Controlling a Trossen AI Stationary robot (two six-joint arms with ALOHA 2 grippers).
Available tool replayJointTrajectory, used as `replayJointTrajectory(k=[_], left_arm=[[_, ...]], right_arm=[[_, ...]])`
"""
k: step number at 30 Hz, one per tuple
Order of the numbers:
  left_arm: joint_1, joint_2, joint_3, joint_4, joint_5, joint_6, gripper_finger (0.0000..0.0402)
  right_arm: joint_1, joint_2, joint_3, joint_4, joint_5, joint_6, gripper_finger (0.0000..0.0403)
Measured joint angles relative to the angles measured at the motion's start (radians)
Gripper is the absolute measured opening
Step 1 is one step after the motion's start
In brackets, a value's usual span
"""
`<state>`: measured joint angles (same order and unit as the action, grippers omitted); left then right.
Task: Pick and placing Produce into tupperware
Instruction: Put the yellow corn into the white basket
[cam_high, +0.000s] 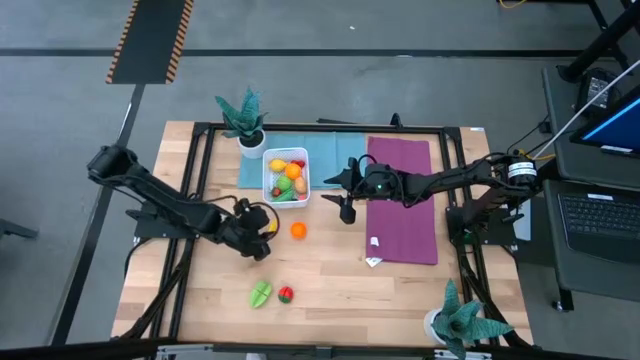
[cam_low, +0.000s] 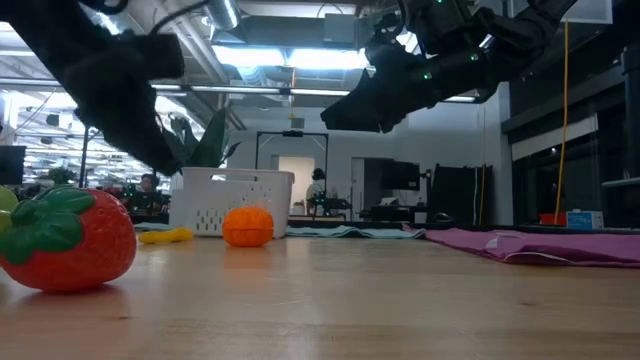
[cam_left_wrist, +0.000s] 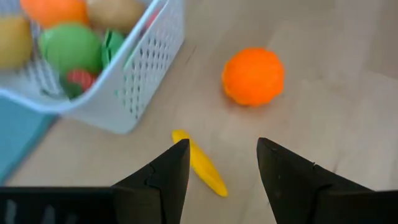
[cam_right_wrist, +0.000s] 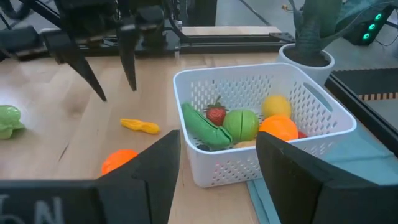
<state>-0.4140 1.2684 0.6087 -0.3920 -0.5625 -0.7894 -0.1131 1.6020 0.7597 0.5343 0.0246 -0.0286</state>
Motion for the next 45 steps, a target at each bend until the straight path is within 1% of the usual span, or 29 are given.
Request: replayJointTrajectory(k=[4, 7, 10, 14, 18, 25, 30, 32, 35, 43, 45], left_arm=[[0.015, 0.069, 0.004, 0.003, 0.003, -0.138, 0.0179], [0.028, 0.121, 0.005, 0.005, 0.031, -0.200, 0.0179], [0.040, 0.175, 0.005, 0.024, 0.065, -0.226, 0.0179], [0.050, 0.242, 0.005, 0.076, 0.066, -0.219, 0.0179], [0.064, 0.296, 0.010, 0.083, 0.064, -0.234, 0.0179], [0.071, 0.318, 0.010, 0.082, 0.060, -0.280, 0.0179], [0.068, 0.319, 0.009, 0.081, 0.057, -0.282, 0.0175], [0.068, 0.319, 0.008, 0.081, 0.057, -0.282, 0.0166], [0.068, 0.320, 0.008, 0.077, 0.057, -0.278, 0.0138], [0.070, 0.321, 0.006, 0.039, 0.038, -0.274, 0.0024], [0.070, 0.319, 0.006, 0.036, 0.037, -0.274, 0.0009]], right_arm=[[0.000, 0.000, 0.000, 0.000, 0.000, -0.004, 0.0213], [0.000, 0.000, 0.000, 0.000, 0.000, -0.007, 0.0213], [0.000, 0.000, 0.000, 0.000, 0.000, -0.009, 0.0213], [0.000, 0.000, 0.000, 0.000, 0.000, -0.022, 0.0213], [0.000, 0.000, 0.000, 0.000, 0.000, -0.024, 0.0213], [0.013, 0.000, 0.000, 0.000, 0.000, -0.028, 0.0213], [0.015, 0.000, 0.000, 0.000, -0.001, -0.026, 0.0213], [0.015, 0.000, 0.000, 0.000, 0.000, -0.026, 0.0213], [0.017, 0.000, 0.000, 0.000, -0.001, -0.026, 0.0213], [0.018, 0.000, 0.000, 0.000, -0.001, 0.003, 0.0213], [0.019, 0.000, 0.000, 0.000, -0.001, 0.002, 0.0213]])
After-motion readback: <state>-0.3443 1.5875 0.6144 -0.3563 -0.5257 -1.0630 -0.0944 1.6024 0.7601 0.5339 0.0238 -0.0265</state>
